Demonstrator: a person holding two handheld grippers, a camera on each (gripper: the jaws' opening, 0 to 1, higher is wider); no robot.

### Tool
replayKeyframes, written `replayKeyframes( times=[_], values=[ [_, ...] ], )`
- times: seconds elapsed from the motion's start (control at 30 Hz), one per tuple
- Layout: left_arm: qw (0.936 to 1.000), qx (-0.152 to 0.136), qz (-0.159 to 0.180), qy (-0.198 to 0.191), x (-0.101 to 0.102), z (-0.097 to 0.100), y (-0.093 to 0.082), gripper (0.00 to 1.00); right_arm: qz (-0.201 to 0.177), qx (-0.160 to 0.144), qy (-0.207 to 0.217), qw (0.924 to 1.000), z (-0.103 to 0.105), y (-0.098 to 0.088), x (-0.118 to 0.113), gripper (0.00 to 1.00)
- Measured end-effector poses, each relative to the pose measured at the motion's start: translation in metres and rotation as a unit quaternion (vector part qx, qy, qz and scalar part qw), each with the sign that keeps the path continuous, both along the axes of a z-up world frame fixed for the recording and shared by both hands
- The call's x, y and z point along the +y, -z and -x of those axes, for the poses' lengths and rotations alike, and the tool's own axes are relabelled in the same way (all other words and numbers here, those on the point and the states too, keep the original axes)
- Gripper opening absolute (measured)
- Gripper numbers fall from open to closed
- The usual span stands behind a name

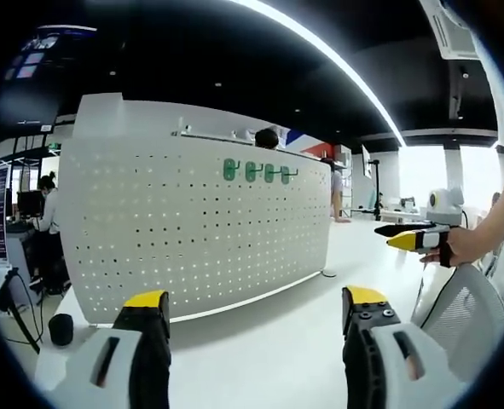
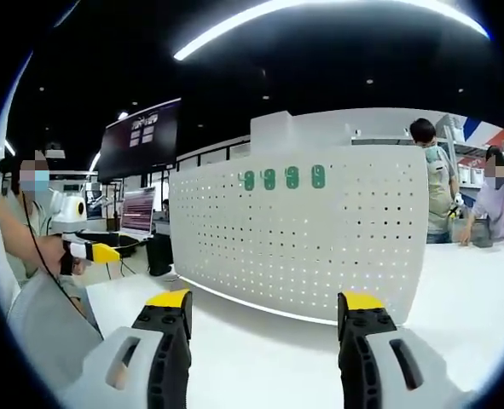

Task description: Insert the hook assembly into the mounting plate slot until the hook locks in place.

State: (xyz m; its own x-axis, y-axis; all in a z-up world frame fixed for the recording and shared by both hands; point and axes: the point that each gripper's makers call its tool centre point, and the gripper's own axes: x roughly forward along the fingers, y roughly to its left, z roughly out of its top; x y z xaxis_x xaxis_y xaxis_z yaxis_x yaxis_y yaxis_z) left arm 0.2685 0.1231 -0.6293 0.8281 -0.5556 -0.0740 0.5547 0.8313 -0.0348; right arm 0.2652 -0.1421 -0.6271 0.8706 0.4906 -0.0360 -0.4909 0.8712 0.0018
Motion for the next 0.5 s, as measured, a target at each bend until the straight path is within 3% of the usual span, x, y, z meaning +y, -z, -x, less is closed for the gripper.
replayKeyframes(
  times=[0.5],
  values=[
    [1.0000, 0.003, 0.000, -0.004, 0.0038, -0.0010, 0.0038, 0.85, 0.009, 0.005, -0.001, 0.9999, 0.0006, 0.0036, 0.0028, 0.67]
  ],
)
